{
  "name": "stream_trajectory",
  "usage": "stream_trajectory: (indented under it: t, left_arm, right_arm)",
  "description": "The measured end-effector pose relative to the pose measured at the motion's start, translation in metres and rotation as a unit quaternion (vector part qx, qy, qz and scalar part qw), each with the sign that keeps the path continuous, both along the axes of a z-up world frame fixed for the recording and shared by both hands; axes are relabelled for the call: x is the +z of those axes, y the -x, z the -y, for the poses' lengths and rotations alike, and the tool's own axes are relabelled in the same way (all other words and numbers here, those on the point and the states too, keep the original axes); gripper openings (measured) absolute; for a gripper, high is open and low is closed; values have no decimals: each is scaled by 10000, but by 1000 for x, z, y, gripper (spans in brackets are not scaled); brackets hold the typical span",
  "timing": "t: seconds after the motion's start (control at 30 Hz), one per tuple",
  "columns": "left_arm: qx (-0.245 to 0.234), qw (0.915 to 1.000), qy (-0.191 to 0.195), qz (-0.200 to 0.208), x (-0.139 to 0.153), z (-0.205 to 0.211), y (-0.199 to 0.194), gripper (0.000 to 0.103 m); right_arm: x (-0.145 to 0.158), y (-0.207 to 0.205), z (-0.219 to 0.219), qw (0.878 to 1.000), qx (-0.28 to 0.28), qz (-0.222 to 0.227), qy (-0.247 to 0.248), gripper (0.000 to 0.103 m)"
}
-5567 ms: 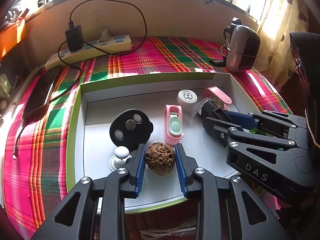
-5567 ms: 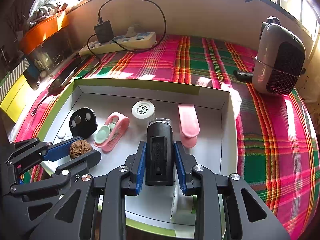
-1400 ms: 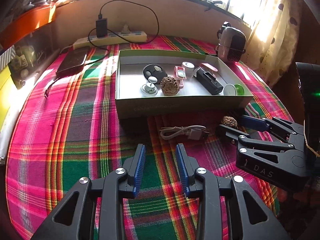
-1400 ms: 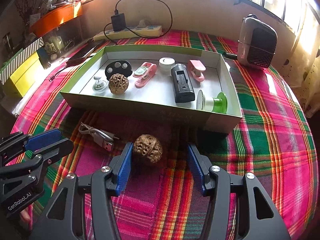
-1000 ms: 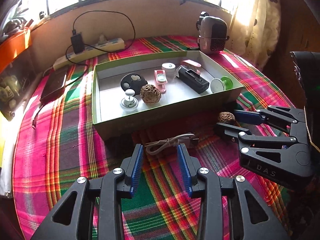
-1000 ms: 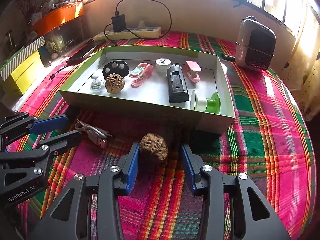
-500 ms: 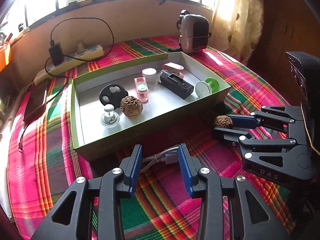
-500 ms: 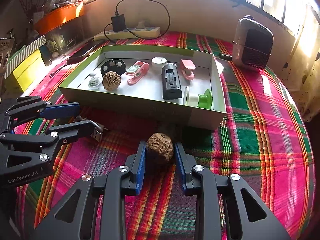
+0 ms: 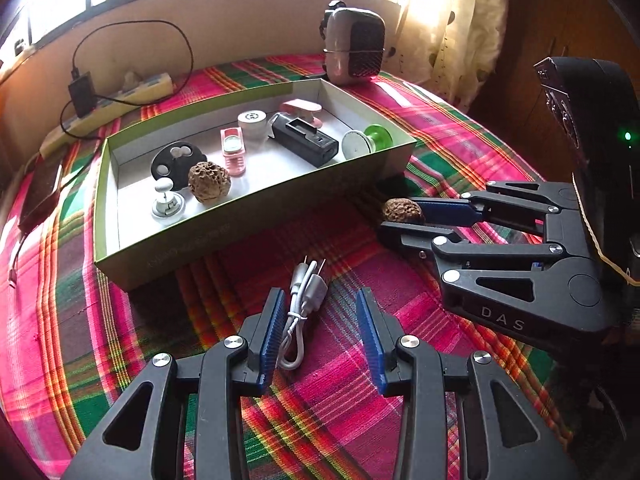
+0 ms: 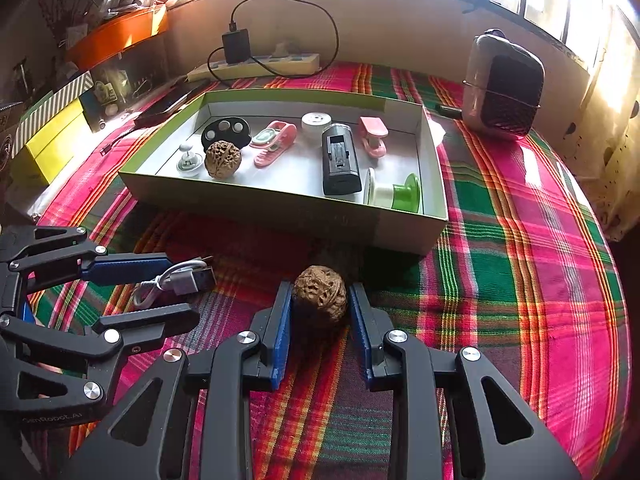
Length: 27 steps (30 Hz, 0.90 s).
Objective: Organize objects
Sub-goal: 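Close the right gripper on the walnut while left grasps the white USB cable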
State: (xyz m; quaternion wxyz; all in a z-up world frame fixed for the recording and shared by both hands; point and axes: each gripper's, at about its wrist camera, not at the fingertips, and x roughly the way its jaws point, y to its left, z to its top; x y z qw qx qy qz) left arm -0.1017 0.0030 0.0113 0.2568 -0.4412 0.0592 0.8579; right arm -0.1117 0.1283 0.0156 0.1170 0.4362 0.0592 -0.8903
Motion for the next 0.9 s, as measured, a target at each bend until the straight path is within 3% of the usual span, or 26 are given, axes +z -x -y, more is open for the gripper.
stream_trajectory:
  t: [0.23, 0.9]
  left_arm:
    - [300, 9995, -120, 43, -1, -3, 0, 35]
    - [720, 9969, 235, -196, -3, -9, -3, 24]
  right_arm:
    - [0, -4, -7, 9999, -94, -20, -59, 29]
    - [0, -9, -14, 9999, -97, -43, -12, 29]
